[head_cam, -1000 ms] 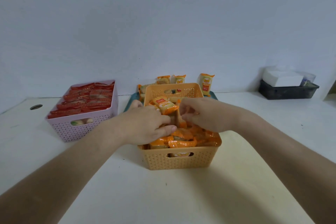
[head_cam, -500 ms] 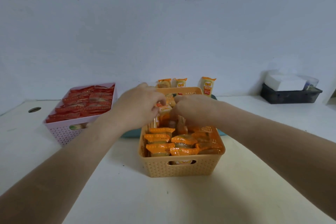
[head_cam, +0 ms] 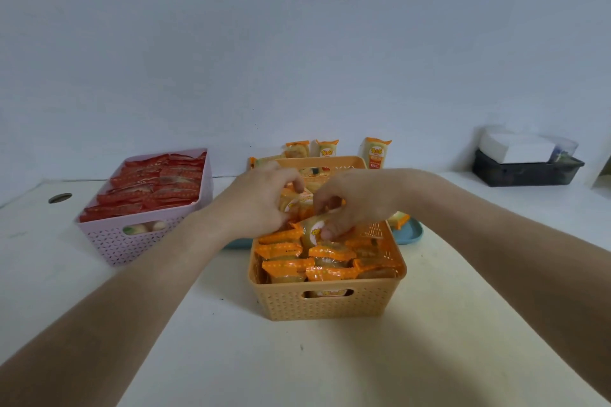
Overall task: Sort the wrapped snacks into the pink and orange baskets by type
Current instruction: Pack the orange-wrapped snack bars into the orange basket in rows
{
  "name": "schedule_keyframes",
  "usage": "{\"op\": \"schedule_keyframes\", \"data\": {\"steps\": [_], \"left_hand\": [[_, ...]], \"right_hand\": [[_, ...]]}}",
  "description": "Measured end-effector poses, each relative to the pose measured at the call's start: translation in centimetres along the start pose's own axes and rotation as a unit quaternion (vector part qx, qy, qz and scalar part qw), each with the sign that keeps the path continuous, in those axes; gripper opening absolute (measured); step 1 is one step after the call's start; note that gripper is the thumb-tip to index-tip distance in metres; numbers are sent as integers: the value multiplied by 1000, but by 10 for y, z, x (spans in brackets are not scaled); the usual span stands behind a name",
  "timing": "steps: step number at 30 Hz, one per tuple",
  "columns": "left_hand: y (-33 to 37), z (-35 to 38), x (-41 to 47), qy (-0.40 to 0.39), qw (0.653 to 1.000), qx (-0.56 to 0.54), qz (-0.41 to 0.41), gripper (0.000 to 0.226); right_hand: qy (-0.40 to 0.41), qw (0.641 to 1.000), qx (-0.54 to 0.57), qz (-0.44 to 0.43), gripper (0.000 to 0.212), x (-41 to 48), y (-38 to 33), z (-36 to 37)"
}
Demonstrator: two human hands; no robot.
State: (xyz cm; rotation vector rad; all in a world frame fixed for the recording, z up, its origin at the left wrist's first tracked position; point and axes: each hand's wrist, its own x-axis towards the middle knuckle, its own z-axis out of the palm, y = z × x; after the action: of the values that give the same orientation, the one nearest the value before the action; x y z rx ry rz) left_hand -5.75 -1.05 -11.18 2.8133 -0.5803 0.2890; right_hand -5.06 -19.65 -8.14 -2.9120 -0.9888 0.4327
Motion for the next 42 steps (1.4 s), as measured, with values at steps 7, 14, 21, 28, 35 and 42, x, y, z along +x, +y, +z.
{"op": "schedule_keyframes", "data": {"steps": [7,14,21,28,35,42], "left_hand": [[5,-8,-5,89,987,-126,-42,69],[6,-13,-15,88,976,-199,-11,34],[27,-19,-12,143,972,-183,44,38],[62,-6,7,75,975,-195,81,39],[40,-7,2,-104,962,-252,33,55],[23,-1,-11,-203,977,34,51,47]], "right_hand": [[-58,997,-16,41,49,0,-13,6],[33,995,74,53,62,3,-14,16],[131,981,118,83,56,-28,-4,7],[221,954,191,66,61,-49,18,6],[208,968,139,29,67,-45,20,21],[96,994,1,58,32,-37,6,27]]}}
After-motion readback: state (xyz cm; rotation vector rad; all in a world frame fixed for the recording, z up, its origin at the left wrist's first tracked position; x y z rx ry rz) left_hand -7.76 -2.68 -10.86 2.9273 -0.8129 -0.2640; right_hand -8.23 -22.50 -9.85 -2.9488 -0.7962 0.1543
